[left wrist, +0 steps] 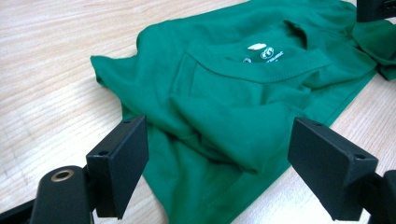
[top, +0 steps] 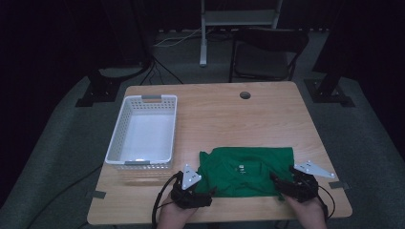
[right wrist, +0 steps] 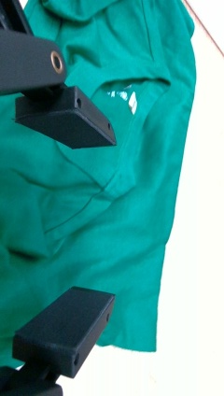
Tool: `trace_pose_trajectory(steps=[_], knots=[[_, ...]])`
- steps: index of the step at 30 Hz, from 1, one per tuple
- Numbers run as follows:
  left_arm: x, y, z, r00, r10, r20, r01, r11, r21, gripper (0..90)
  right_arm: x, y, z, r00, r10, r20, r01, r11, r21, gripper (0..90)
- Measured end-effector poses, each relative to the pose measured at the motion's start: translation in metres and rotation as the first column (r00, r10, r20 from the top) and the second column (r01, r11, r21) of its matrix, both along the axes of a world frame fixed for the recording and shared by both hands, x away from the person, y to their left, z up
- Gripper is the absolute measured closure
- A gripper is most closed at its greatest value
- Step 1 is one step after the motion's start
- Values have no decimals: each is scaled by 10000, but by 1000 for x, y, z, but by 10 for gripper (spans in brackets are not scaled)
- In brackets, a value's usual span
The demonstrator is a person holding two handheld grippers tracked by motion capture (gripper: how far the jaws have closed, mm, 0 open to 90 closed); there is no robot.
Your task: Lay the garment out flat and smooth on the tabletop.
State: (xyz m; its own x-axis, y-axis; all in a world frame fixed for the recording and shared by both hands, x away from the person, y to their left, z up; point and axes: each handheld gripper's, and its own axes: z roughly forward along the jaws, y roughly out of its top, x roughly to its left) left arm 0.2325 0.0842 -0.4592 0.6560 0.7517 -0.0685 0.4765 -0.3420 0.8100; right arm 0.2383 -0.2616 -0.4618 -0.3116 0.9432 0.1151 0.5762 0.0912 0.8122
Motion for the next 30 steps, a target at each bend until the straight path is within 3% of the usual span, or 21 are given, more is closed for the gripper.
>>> trace_pose_trajectory(steps=[4, 16, 27, 30], knots=[[2, -3, 2, 10000, -64, 38, 64, 9999, -98, 215, 1, 5, 4, 9998, 194, -12, -194, 9998, -110, 198], [7, -14, 4, 9991, -405, 128, 404, 9991, 136, 215, 7, 18, 7, 9972, 739, -58, -741, 9968, -314, 199], [26, -20, 15, 9984, -555, -103, 557, 9982, 221, 215, 17, 21, 5, 9942, 1017, -357, -1035, 9933, -523, 222], [32, -24, 19, 9983, -574, 3, 573, 9971, 498, 215, 20, 21, 5, 9939, 1015, -428, -1039, 9928, -590, 222]])
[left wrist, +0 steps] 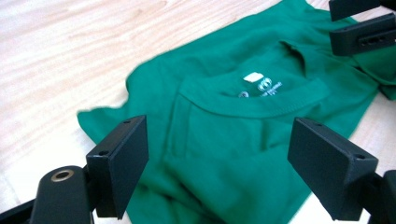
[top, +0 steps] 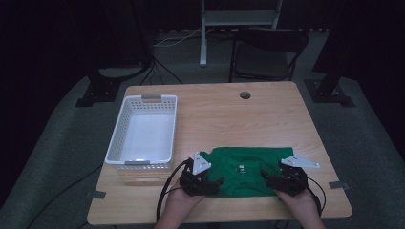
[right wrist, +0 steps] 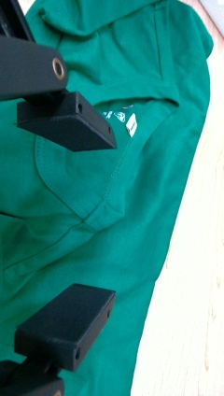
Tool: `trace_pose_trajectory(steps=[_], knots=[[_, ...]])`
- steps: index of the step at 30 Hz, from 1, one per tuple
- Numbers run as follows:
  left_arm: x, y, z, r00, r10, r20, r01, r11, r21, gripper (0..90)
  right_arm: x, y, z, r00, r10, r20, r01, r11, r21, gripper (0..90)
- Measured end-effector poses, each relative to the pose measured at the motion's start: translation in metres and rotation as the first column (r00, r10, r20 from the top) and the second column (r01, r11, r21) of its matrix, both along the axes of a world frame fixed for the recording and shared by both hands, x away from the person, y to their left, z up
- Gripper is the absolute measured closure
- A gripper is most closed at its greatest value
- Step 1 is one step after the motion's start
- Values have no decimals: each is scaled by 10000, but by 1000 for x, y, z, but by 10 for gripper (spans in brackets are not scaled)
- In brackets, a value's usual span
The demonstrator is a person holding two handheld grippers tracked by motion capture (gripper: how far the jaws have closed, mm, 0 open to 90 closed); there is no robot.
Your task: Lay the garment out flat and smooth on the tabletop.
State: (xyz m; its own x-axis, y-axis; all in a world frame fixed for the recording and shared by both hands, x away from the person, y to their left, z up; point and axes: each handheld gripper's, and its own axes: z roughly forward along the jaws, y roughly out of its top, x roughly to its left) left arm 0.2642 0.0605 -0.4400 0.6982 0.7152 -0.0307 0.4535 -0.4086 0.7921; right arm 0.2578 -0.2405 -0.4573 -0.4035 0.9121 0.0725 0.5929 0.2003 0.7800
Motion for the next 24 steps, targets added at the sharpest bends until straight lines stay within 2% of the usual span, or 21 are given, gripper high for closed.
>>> trace_pose_trajectory(steps=[4, 7, 9, 16, 23, 24], knots=[[7, -8, 4, 9998, -190, 92, 187, 9993, 337, 215, 3, 1, -2, 9999, 34, -144, -35, 9999, -116, 222], [12, -15, 5, 9985, -522, 139, 512, 9965, 653, 215, 4, 3, -3, 9998, 77, -179, -81, 9997, -244, 222], [18, -20, 4, 9975, -707, 75, 699, 9943, 806, 215, 5, 3, -3, 9997, 131, -207, -137, 9995, -269, 223], [33, -30, 1, 9960, -886, -141, 896, 9890, 1174, 215, 5, 5, -5, 9994, 200, -273, -211, 9989, -411, 222], [49, -40, -6, 9921, -1145, -516, 1209, 9818, 1467, 215, 6, 6, -7, 9991, 277, -335, -294, 9981, -544, 230], [55, -43, -9, 9901, -1236, -663, 1323, 9798, 1502, 215, 6, 6, -7, 9990, 268, -344, -288, 9979, -576, 231]])
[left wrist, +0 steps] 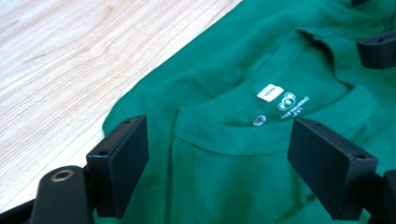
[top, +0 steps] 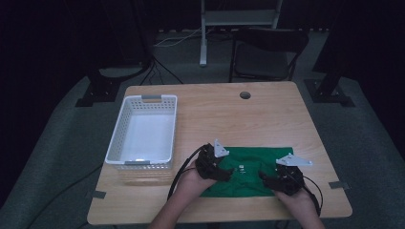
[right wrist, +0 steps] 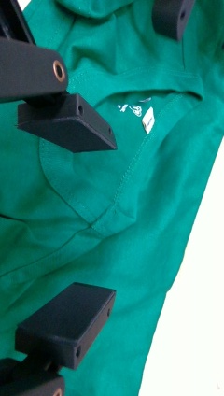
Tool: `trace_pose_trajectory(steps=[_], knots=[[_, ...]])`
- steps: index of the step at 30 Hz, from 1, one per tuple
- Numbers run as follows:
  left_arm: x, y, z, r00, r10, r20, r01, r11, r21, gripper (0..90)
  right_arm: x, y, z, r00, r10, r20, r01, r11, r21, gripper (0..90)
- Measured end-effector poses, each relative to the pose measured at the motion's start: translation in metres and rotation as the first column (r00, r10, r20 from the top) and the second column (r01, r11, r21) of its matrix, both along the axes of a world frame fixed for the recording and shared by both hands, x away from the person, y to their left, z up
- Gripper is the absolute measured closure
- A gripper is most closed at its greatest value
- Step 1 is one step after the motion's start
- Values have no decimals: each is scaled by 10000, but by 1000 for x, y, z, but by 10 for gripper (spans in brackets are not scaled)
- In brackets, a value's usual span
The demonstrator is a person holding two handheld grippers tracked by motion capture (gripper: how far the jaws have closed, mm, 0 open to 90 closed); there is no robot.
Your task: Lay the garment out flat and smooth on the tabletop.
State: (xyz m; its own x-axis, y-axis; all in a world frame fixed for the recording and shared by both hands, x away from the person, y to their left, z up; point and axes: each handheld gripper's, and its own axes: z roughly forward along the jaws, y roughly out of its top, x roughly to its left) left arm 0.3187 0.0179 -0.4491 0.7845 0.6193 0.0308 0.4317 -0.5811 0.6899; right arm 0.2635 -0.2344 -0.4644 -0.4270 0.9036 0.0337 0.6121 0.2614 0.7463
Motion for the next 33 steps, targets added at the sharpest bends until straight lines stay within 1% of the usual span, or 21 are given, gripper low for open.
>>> trace_pose_trajectory(steps=[3, 7, 9, 11, 13, 16, 17, 18, 20, 21, 23, 27, 31, 33], knots=[[5, -4, -5, 9999, -37, -123, 41, 9995, 314, 215, 0, 0, -1, 10000, 25, -25, -25, 10000, 36, 231], [11, -7, -12, 9993, 44, -369, -22, 9983, 590, 215, -1, -1, -1, 10000, 45, -14, -45, 9999, 113, 231], [13, -7, -15, 9988, 50, -489, -21, 9982, 602, 216, -2, -2, 0, 10000, 63, -8, -63, 9999, 151, 231], [15, -7, -17, 9982, -41, -591, 80, 9978, 661, 216, -2, -2, 0, 10000, 74, -8, -73, 9998, 173, 231], [16, -6, -19, 9973, -38, -733, 84, 9981, 618, 216, -3, -2, 0, 10000, 85, -22, -84, 9998, 168, 231], [15, -6, -19, 9969, -279, -736, 328, 9973, 655, 224, -2, -3, -1, 10000, 57, -49, -56, 9998, 182, 231], [14, -6, -19, 9958, -460, -788, 505, 9972, 559, 304, -2, -4, -1, 10000, 47, -52, -46, 9998, 180, 231], [13, -6, -19, 9951, -564, -810, 610, 9966, 550, 368, -2, -4, -2, 10000, 44, -54, -43, 9998, 182, 232], [12, -6, -19, 9948, -576, -845, 631, 9960, 639, 394, -2, -5, -2, 10000, 34, -71, -32, 9998, 216, 231], [12, -5, -19, 9945, -600, -854, 656, 9958, 640, 425, -3, -5, -3, 10000, 30, -69, -29, 9997, 225, 231], [12, -3, -18, 9940, -541, -949, 595, 9967, 554, 475, -3, -5, -3, 10000, 33, -77, -31, 9997, 258, 231], [12, 2, -17, 9955, -278, -905, 315, 9987, 398, 583, -3, -7, -2, 10000, 41, -73, -38, 9995, 322, 232], [9, 4, -15, 9980, -105, -619, 128, 9992, 368, 706, -4, -7, -1, 10000, 59, -51, -57, 9993, 381, 232], [6, 4, -14, 9988, -163, -452, 176, 9995, 277, 787, -5, -6, -1, 9999, 110, -14, -109, 9993, 369, 232]])
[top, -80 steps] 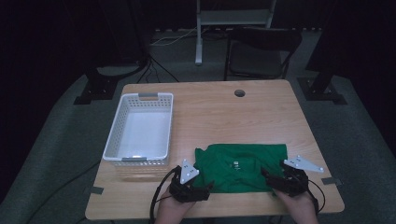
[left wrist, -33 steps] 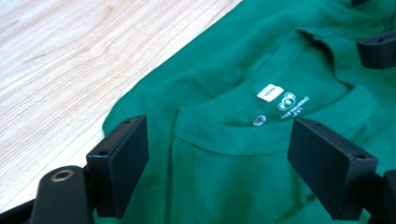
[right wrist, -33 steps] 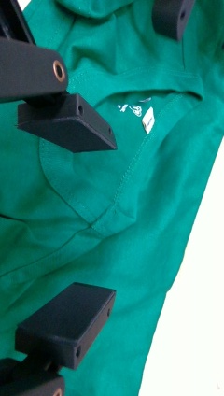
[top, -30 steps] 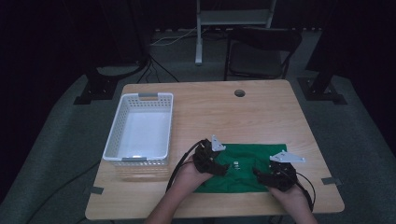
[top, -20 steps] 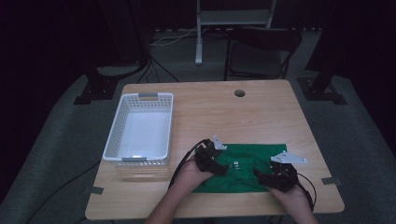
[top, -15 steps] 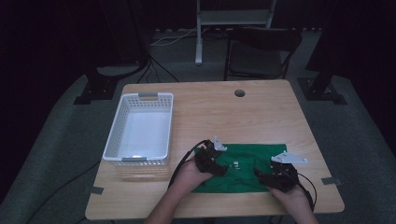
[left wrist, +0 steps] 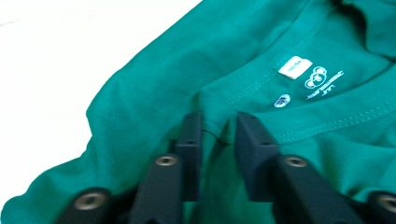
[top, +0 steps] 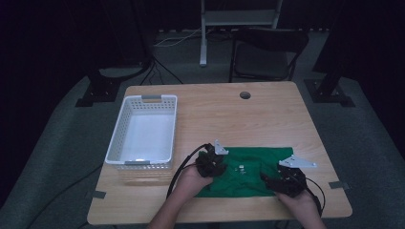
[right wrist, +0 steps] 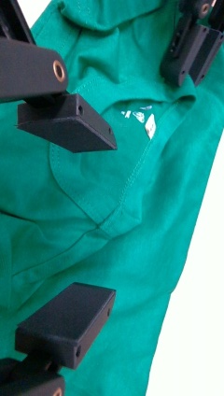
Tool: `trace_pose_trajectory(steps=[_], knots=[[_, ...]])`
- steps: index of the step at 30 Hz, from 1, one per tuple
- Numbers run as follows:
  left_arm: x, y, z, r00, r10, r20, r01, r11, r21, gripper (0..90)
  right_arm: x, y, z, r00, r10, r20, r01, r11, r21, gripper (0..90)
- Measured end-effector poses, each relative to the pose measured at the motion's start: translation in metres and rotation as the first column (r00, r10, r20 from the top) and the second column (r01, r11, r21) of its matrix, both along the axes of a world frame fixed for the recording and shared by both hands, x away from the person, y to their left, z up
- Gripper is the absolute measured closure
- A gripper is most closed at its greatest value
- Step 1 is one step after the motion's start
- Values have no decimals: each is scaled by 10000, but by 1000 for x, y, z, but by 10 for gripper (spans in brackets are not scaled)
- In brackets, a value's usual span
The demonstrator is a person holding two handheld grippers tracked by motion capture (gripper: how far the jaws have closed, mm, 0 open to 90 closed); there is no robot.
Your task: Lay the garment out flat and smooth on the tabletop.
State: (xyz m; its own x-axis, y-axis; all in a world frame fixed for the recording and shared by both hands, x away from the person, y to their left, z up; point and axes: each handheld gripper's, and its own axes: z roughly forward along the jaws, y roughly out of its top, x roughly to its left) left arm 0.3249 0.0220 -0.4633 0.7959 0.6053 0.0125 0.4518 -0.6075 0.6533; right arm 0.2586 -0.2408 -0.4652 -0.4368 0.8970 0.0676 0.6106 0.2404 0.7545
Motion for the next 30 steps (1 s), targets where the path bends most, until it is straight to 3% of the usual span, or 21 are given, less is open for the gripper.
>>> trace_pose_trajectory(steps=[4, 8, 12, 23, 30], knots=[[-9, 0, 5, 9978, -211, 629, 208, 9998, 57, 859, 0, 2, 0, 9999, 153, -16, -153, 9998, -131, 232], [-15, 0, 10, 9958, -180, 899, 176, 9998, 54, 864, 0, 3, -1, 9999, 156, -29, -157, 9996, -235, 248], [-19, 2, 16, 9937, -7, 1123, 30, 9998, -205, 864, 1, 3, 0, 9999, 119, -97, -123, 9994, -333, 284], [-27, 3, 25, 9887, 13, 1498, 49, 9991, -412, 864, 9, 9, -6, 9976, 34, -687, -115, 9929, -1184, 305], [-28, 5, 28, 9874, 164, 1574, -78, 9985, -548, 864, 9, 9, -10, 9963, -19, -864, -80, 9934, -1143, 370]])
